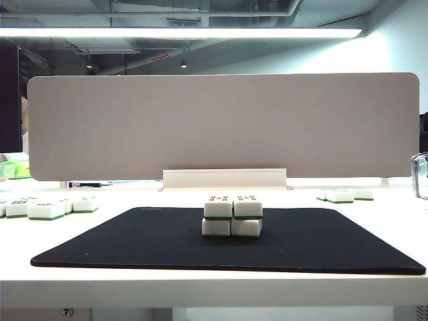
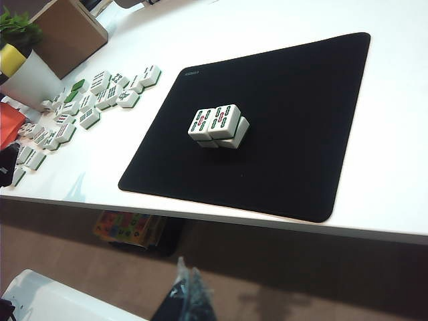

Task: Arrange four mahjong tiles into a neat stack, creating two layers of paired tiles.

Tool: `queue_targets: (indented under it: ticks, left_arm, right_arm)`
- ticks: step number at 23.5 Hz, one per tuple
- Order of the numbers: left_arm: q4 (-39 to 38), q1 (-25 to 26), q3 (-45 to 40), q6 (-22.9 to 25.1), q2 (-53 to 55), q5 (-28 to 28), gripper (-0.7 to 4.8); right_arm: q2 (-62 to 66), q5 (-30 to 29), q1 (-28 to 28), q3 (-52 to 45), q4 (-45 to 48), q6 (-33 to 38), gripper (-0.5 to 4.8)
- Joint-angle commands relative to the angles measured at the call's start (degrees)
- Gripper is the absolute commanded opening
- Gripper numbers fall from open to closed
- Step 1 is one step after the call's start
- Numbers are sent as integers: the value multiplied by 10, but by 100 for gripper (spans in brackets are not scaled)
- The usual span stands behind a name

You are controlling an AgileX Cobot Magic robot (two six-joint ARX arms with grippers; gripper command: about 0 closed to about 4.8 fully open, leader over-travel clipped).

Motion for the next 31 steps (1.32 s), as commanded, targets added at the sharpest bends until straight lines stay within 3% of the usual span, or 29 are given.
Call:
queue_targets:
  ticks: [1, 5, 14, 30, 31]
  left_arm:
    - [-36, 7, 2, 1, -28, 5, 18]
    - [-87, 7, 2, 1, -49, 5, 18]
    - [-92, 6, 2, 32, -49, 76, 18]
    - [-92, 6, 2, 32, -49, 75, 18]
    - [-92, 6, 2, 32, -49, 75, 18]
  right_arm:
    - [-6, 1, 0, 3, 8, -2, -1]
    - [-6, 1, 0, 3, 8, -2, -1]
    - [-6, 1, 0, 3, 9, -2, -1]
    - [-6, 1, 0, 3, 9, -2, -1]
    - [-6, 11, 0, 3, 10, -26, -1]
